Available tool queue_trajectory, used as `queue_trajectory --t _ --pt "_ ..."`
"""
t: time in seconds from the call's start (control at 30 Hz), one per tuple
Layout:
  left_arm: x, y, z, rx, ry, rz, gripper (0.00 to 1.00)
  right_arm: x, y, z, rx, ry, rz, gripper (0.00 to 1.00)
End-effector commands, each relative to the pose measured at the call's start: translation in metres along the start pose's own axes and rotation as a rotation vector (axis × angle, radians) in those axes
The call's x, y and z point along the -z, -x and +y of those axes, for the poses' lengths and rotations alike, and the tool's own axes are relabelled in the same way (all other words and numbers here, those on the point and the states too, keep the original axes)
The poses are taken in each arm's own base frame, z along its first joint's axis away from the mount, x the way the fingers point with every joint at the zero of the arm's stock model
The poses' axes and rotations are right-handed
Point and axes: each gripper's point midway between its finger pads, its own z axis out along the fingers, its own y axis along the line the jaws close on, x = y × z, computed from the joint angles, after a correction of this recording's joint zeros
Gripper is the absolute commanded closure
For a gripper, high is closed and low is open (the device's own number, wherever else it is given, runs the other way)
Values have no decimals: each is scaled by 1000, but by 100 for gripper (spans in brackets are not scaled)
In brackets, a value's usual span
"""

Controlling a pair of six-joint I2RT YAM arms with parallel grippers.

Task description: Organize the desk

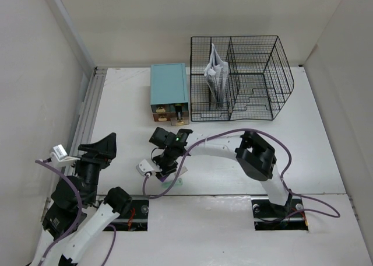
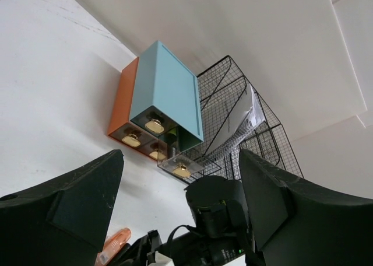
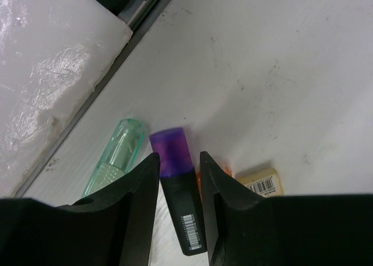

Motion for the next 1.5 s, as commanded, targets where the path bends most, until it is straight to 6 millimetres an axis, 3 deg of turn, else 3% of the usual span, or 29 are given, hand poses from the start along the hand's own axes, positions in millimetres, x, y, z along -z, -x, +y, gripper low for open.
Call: queue_trajectory --t 0.0,0.73,1.47 --pt "31 41 2 114 -101 -118 22 0 18 -12 39 -26 -20 61" --pt "33 44 3 121 -98 -130 22 -14 3 8 17 26 56 57" --pt "34 45 4 127 -103 -135 22 -29 -42 16 -32 29 198 56"
